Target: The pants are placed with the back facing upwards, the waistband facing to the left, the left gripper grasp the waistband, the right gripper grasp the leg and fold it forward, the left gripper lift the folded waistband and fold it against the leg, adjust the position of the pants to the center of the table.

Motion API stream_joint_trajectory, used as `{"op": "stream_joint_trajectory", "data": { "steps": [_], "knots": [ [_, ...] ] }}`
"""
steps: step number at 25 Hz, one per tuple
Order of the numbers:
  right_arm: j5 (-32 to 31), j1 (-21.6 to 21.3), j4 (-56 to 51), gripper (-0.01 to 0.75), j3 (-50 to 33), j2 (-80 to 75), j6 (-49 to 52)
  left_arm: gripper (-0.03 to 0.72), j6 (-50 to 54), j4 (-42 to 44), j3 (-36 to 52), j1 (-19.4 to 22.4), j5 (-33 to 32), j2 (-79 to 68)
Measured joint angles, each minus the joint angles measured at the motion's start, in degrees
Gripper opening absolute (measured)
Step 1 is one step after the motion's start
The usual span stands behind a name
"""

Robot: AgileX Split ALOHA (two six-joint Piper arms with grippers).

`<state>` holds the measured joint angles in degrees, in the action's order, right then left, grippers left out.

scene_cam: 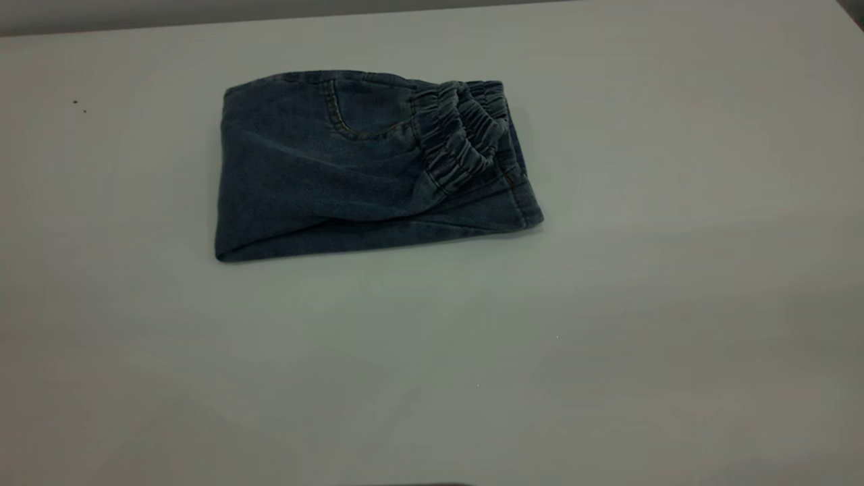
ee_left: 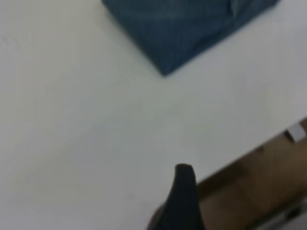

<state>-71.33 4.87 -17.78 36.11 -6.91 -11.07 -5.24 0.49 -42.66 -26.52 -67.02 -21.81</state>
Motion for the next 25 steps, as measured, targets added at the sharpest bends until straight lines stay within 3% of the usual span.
{"op": "stream_joint_trajectory", "data": {
  "steps": [9,25],
  "knots": [
    [4.9,0.0,4.4,0.545,-8.5,4.2,-0.1,0.586,-1.0,-3.5,12.3,0.0,0.3,1.6],
    [5.2,0.0,4.6,0.545,-8.9,7.5,-0.1,0.586,-1.5,-3.5,14.5,0.0,3.2,1.6]
  ]
}}
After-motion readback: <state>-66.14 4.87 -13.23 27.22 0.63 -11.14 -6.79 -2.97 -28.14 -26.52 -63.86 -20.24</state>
